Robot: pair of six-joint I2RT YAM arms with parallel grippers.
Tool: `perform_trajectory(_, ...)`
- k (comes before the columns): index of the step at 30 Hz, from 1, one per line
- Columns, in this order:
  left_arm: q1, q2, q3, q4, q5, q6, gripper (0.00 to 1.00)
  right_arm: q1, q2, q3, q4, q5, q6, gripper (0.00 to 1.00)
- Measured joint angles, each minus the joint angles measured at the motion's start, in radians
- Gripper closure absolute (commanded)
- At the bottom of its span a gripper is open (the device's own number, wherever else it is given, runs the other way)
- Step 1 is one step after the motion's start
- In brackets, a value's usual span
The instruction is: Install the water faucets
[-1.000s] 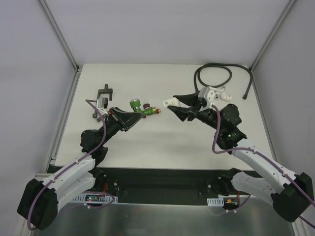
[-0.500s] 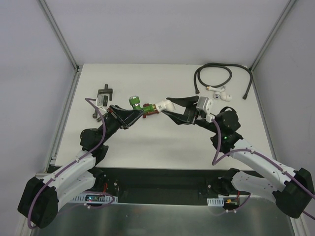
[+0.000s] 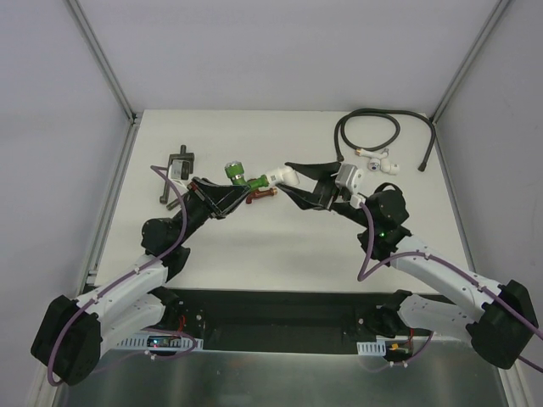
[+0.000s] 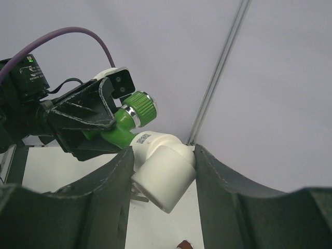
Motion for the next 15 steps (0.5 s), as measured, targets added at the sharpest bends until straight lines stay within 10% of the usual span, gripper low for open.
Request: perform_trajectory(15,-0.024,0.083,0.004,0.008,-0.034,-0.014,1.0,0.0,0.027,-0.033,0.101,0.043,0.059,0.99)
